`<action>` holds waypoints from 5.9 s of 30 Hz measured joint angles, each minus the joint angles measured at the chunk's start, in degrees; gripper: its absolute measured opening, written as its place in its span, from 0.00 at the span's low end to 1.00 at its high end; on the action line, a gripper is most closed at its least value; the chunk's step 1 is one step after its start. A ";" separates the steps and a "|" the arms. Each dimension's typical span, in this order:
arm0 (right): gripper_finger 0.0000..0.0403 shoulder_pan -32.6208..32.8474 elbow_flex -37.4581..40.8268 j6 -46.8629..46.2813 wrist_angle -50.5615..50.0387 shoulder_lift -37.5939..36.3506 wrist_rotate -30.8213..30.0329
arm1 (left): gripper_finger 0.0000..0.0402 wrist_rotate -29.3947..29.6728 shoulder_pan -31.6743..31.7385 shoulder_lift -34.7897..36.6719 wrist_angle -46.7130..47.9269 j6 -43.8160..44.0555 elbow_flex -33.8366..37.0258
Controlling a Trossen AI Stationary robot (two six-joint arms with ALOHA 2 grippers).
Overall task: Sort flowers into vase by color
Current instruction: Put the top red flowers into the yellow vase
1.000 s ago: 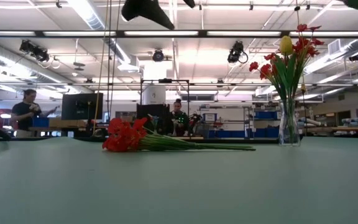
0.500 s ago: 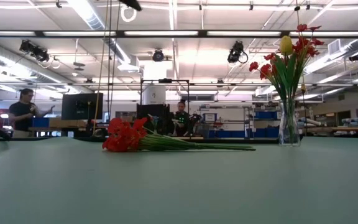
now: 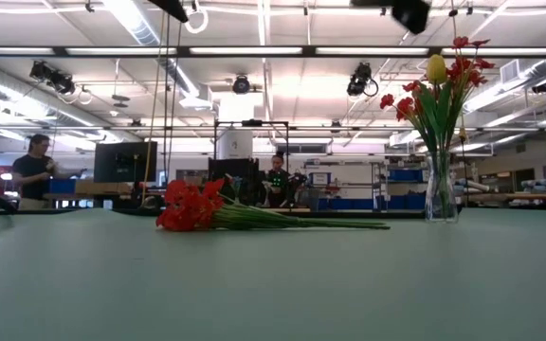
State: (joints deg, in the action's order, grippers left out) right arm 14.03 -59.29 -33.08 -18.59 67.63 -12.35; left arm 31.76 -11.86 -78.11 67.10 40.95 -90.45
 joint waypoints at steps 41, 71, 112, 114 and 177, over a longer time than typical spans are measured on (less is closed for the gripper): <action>0.53 -20.03 -19.59 39.71 6.17 53.15 16.53 | 0.79 -3.12 -8.53 2.79 20.17 15.13 -0.02; 0.04 -15.43 -10.03 22.87 10.11 10.85 -9.09 | 0.79 9.45 -12.11 1.38 9.99 17.96 -0.02; 0.04 29.67 44.93 29.85 54.24 -36.70 -1.94 | 0.79 4.09 -10.12 -13.07 -7.73 21.46 0.00; 0.04 30.93 45.22 30.91 55.13 -36.70 -1.92 | 0.79 4.10 -10.12 -13.07 -7.79 21.52 0.00; 0.63 43.29 46.56 -8.01 36.94 -36.60 -36.49 | 0.79 4.51 -9.43 -13.02 -10.77 23.91 0.00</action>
State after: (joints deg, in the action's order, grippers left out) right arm 57.32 -12.73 -41.09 18.35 31.04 -48.84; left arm 36.27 -21.29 -91.13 56.34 64.86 -90.45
